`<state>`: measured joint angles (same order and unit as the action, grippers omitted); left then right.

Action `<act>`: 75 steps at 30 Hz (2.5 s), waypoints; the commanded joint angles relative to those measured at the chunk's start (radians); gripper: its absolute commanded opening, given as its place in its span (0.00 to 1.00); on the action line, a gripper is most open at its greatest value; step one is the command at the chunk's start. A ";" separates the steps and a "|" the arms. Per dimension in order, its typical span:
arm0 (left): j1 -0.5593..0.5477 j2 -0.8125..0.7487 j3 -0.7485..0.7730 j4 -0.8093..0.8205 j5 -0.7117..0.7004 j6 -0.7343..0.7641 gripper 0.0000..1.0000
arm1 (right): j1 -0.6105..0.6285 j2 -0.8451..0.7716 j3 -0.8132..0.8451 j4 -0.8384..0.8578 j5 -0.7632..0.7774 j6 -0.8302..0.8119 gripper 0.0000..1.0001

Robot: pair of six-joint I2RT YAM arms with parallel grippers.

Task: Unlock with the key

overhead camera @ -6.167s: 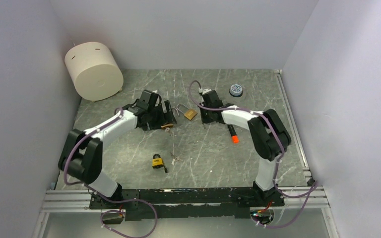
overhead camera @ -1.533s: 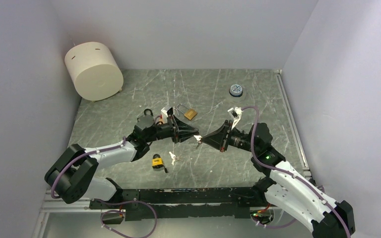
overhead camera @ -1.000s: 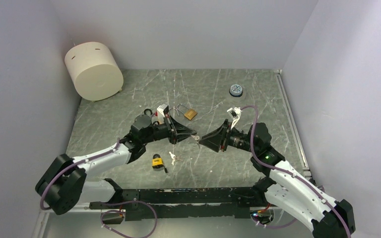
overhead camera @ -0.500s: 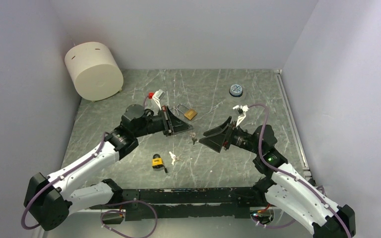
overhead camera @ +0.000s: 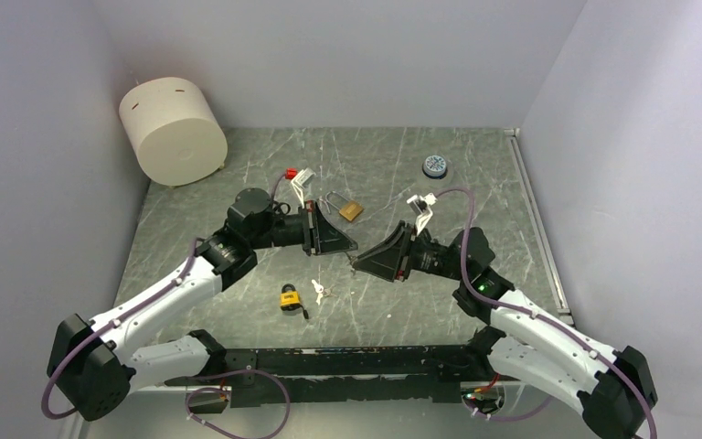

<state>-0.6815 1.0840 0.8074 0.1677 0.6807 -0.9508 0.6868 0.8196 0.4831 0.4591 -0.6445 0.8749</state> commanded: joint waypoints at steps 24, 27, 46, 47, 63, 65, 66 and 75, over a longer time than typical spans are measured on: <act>0.000 -0.169 -0.058 0.084 -0.101 -0.042 0.57 | 0.052 0.031 -0.057 0.330 0.101 0.082 0.00; 0.000 -0.171 -0.078 0.133 -0.071 -0.057 0.50 | 0.051 0.033 -0.066 0.357 0.110 0.096 0.00; 0.000 -0.112 -0.086 0.204 -0.004 -0.092 0.03 | 0.051 0.053 -0.078 0.408 0.103 0.124 0.03; 0.000 -0.116 -0.088 0.209 -0.006 -0.092 0.03 | 0.051 0.051 -0.079 0.407 0.103 0.121 0.09; 0.000 -0.137 -0.066 0.159 -0.008 -0.068 0.03 | 0.051 0.037 -0.098 0.404 0.087 0.103 0.18; 0.000 -0.134 -0.070 0.176 -0.007 -0.074 0.03 | 0.051 0.050 -0.090 0.413 0.080 0.105 0.16; -0.001 -0.133 -0.071 0.183 -0.007 -0.077 0.03 | 0.051 0.056 -0.087 0.414 0.076 0.108 0.13; -0.001 -0.148 -0.063 0.164 -0.029 -0.058 0.07 | 0.052 0.046 -0.103 0.425 0.092 0.112 0.00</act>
<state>-0.6792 0.9615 0.7231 0.2909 0.6537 -1.0328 0.7345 0.8841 0.3691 0.8433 -0.5591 0.9997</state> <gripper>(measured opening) 0.033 0.010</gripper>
